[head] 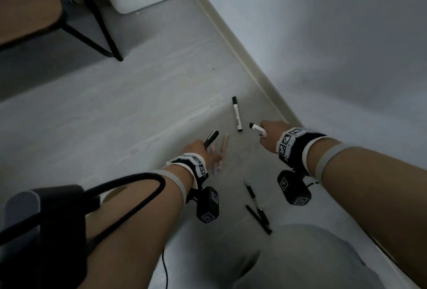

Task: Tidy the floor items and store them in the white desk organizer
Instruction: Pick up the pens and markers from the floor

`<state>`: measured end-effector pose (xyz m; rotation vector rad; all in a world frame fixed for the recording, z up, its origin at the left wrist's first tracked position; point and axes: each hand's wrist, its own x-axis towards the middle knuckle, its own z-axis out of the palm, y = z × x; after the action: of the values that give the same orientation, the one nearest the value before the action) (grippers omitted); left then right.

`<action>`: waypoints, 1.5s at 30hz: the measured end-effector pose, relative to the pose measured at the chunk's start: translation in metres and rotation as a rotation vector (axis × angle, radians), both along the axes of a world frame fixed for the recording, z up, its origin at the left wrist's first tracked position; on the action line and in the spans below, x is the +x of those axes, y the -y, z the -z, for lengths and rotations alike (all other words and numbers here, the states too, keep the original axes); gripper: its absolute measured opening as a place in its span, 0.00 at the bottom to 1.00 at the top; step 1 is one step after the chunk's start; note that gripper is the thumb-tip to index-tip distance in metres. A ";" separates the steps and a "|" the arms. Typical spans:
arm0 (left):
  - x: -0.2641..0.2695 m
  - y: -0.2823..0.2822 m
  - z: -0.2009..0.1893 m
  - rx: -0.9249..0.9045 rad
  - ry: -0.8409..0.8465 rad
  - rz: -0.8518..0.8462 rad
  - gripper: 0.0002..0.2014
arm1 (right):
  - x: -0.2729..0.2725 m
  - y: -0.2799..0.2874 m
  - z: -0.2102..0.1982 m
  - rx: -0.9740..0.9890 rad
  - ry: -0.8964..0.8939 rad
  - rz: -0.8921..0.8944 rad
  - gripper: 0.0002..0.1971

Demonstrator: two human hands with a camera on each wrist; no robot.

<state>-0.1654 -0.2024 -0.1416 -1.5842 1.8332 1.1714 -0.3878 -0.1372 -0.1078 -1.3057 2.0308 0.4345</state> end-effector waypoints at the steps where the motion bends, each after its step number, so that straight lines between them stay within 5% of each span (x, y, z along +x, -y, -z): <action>1: -0.006 -0.002 0.006 -0.017 0.013 0.009 0.22 | -0.002 0.001 0.004 -0.007 0.008 0.020 0.07; 5: -0.027 -0.010 0.028 -0.132 0.056 0.095 0.28 | -0.001 0.000 0.022 -0.015 0.048 0.119 0.10; 9: -0.044 -0.008 0.044 -0.243 0.058 0.263 0.13 | 0.003 -0.001 0.046 -0.090 0.106 0.225 0.14; 13: -0.038 0.005 0.046 -0.137 0.089 0.411 0.07 | 0.008 0.014 0.065 -0.192 0.096 0.388 0.18; 18: -0.017 0.026 0.036 0.008 0.042 0.200 0.14 | 0.022 0.052 0.084 -0.214 0.048 0.408 0.29; 21: -0.013 0.028 0.032 0.032 -0.035 0.195 0.17 | 0.029 0.058 0.086 -0.128 0.051 0.304 0.21; 26: -0.025 0.007 0.028 0.014 -0.082 0.392 0.17 | 0.019 0.014 0.070 0.046 0.035 0.261 0.09; 29: -0.041 -0.011 0.025 -0.043 -0.116 0.557 0.20 | 0.003 -0.025 0.059 0.024 -0.024 0.383 0.17; 33: -0.064 -0.043 0.029 -0.183 -0.186 0.863 0.11 | -0.014 -0.099 0.056 -0.051 -0.027 0.492 0.29; 36: -0.072 -0.066 0.037 -0.265 -0.304 0.948 0.07 | -0.021 -0.145 0.055 -0.105 -0.040 0.554 0.21; 42: -0.092 -0.092 0.032 -0.080 -0.277 1.066 0.09 | -0.036 -0.175 0.055 -0.128 -0.114 0.445 0.24; 45: -0.092 -0.100 0.032 0.025 -0.217 1.105 0.18 | -0.042 -0.164 0.065 -0.113 -0.123 0.385 0.27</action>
<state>-0.2570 -0.1029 -0.1738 -0.2361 2.2797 0.8000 -0.4295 0.0265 -0.1730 -0.9356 2.3730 0.2282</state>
